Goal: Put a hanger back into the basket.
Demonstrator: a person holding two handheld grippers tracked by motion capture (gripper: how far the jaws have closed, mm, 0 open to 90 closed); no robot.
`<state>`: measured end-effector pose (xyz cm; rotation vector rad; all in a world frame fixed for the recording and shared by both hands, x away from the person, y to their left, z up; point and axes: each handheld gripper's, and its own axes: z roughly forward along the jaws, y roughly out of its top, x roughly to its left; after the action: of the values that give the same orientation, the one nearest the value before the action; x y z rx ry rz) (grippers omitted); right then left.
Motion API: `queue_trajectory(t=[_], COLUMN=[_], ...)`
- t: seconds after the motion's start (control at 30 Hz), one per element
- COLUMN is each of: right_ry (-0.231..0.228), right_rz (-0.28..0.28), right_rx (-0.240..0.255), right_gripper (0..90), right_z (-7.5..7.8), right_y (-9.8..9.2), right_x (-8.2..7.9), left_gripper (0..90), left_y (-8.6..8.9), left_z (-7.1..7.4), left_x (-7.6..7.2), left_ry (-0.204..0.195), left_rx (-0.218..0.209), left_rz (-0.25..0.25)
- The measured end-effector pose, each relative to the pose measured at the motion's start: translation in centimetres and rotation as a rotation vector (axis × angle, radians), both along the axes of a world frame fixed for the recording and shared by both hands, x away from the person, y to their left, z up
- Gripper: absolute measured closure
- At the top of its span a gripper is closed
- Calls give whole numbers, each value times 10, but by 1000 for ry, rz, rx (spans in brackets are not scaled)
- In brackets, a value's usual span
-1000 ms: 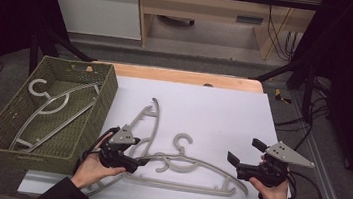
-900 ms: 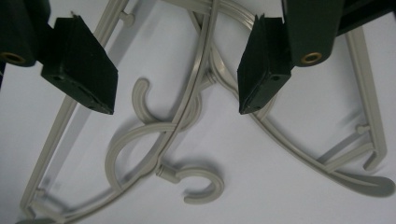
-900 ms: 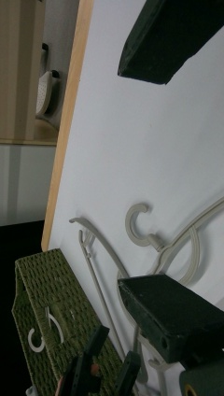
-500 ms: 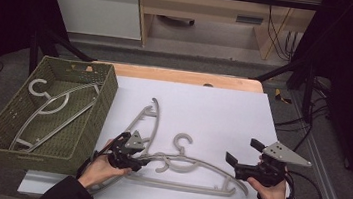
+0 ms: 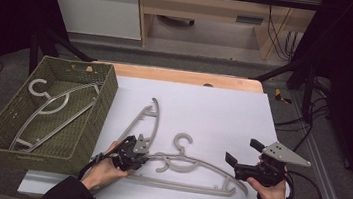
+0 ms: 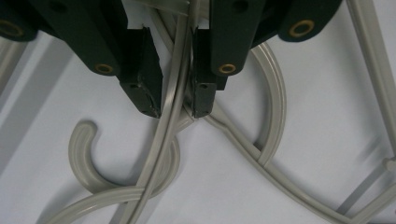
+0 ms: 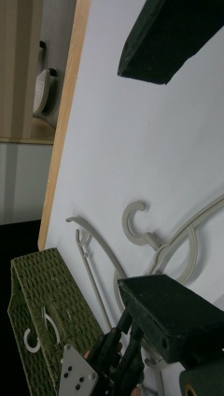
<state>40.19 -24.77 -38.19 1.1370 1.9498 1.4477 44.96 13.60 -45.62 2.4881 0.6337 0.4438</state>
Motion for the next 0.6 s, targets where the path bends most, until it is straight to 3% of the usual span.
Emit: queue_trajectory(t=[0.33,0.6], right_ry=[-5,-6], right_rz=[-2,-1], right_rx=[3,5], right_gripper=[18,18], right_z=[1,2], right_y=[-1,-2], right_x=[0,-1], left_gripper=[788,821], left_y=[-1,-1], left_z=[4,8], left_x=[-7,-15], left_ry=[3,30], left_rx=[66,60], left_rz=[28,66])
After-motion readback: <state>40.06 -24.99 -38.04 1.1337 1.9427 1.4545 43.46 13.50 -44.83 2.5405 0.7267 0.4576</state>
